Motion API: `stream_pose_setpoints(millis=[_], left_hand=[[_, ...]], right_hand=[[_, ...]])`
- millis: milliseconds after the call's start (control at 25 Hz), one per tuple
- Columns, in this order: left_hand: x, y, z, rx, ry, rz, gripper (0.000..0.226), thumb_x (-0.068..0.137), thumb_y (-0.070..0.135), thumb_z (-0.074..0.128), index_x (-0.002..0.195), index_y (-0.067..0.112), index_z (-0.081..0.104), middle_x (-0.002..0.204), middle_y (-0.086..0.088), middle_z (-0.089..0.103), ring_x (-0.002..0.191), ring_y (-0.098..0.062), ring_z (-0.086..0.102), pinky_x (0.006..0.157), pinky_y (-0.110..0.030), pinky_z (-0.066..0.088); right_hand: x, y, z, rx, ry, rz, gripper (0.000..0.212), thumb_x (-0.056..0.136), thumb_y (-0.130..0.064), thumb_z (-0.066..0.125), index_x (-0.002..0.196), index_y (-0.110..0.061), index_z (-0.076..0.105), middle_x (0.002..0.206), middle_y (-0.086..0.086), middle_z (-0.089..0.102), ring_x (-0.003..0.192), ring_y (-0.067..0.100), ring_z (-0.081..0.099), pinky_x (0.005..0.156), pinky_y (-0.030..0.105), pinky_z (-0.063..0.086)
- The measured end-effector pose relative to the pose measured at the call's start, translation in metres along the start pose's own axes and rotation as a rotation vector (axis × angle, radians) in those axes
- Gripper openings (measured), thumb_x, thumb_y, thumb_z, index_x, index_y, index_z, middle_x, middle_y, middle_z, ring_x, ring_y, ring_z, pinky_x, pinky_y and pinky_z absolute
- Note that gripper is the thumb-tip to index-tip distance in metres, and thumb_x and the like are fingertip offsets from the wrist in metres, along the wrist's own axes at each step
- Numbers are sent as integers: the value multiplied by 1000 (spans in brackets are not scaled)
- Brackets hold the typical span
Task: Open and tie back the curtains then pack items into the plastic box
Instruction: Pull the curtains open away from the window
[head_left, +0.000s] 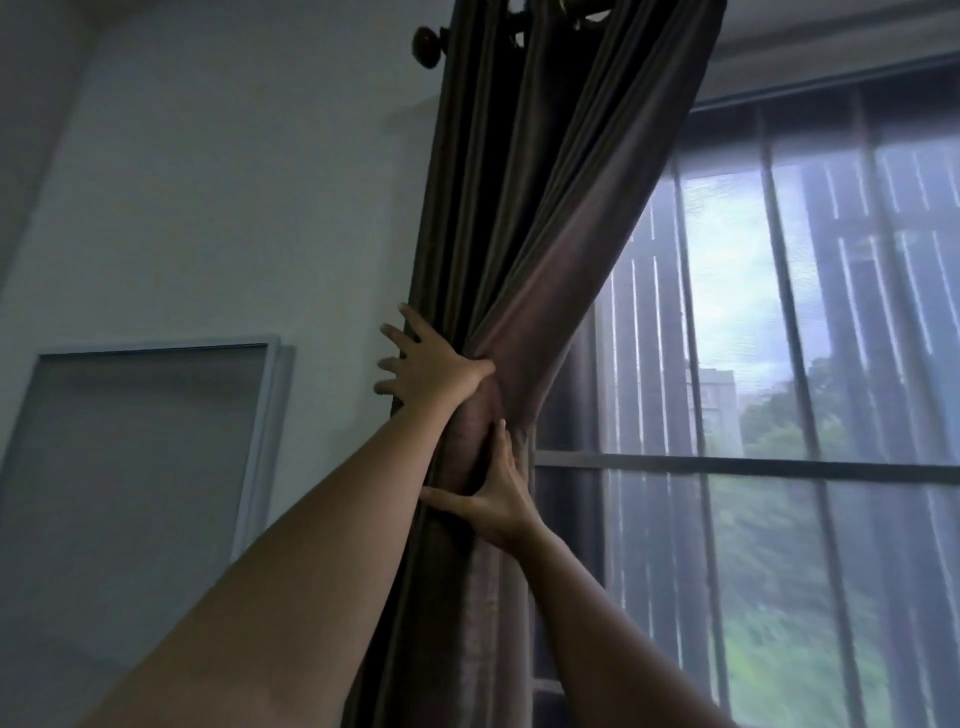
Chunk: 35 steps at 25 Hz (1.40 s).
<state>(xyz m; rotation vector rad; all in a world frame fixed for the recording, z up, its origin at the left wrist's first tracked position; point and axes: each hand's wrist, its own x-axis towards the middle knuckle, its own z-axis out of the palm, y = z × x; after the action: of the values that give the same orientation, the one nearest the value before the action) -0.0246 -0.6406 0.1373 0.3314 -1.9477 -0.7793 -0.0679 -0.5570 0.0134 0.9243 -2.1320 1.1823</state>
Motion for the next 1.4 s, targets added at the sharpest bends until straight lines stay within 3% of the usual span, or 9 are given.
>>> stream_pose_setpoints(millis=[160,280,360,480,680,880,1080,1280,1400], left_hand=[[27,-38,-18,-77,-18,-62,114,75,46,70,149,14,-11,151,-18,26,131,-39,38,108,-56,28],[42,-60,-32,-68,14,47,59,79,38,66,127,7,48,120,-17,59,97,-30,60,82,-38,51],[44,-69,-42,-99,-9,124,44,78,36,69,110,6,60,111,-14,65,87,-27,62,74,-32,52],[36,-75,-45,-157,-146,183,58,77,34,73,125,7,53,121,-11,60,103,-27,60,83,-29,49],[20,-65,-23,-69,-96,276,67,74,38,74,129,11,46,124,-12,59,104,-28,60,88,-37,51],[-19,-32,2,1,-136,250,126,66,50,78,148,23,-14,156,-16,12,140,-35,22,113,-50,25],[-85,33,24,74,156,473,108,79,56,62,149,11,-6,158,-14,-5,146,-30,0,116,-53,8],[-173,127,69,-9,140,654,88,86,61,29,149,3,7,158,-16,5,146,-30,6,117,-46,7],[-234,184,107,-27,187,689,76,91,50,29,148,3,12,157,-15,11,146,-29,10,116,-43,0]], right_hand=[[23,-20,36,27,-104,-32,139,47,-72,74,147,-27,-12,158,-1,-4,145,24,0,118,45,14],[33,-37,67,31,-120,-85,139,48,-74,71,148,-21,-10,158,3,-6,145,23,-4,119,44,11],[35,-39,78,31,-120,-110,134,55,-69,72,148,-19,-10,158,4,-10,145,21,-11,119,41,6],[28,-25,80,17,-81,-110,130,59,-70,70,149,-19,-10,158,1,-11,144,17,-14,117,36,2],[12,-4,40,32,-213,-56,131,57,-70,71,148,-23,-10,158,-5,-12,145,17,-9,119,41,7],[-23,22,-29,-69,-255,20,121,63,-66,70,149,-21,-2,158,-3,-7,145,18,-1,119,38,12],[-78,41,-115,-161,-244,32,104,75,-64,60,149,-18,4,158,-1,4,145,22,11,117,38,18],[-152,90,-232,-436,-67,118,88,85,-67,40,149,-18,6,159,1,1,145,26,8,116,44,14],[-202,123,-311,-625,81,117,83,89,-65,32,149,-14,7,159,4,1,145,23,8,117,39,12]])
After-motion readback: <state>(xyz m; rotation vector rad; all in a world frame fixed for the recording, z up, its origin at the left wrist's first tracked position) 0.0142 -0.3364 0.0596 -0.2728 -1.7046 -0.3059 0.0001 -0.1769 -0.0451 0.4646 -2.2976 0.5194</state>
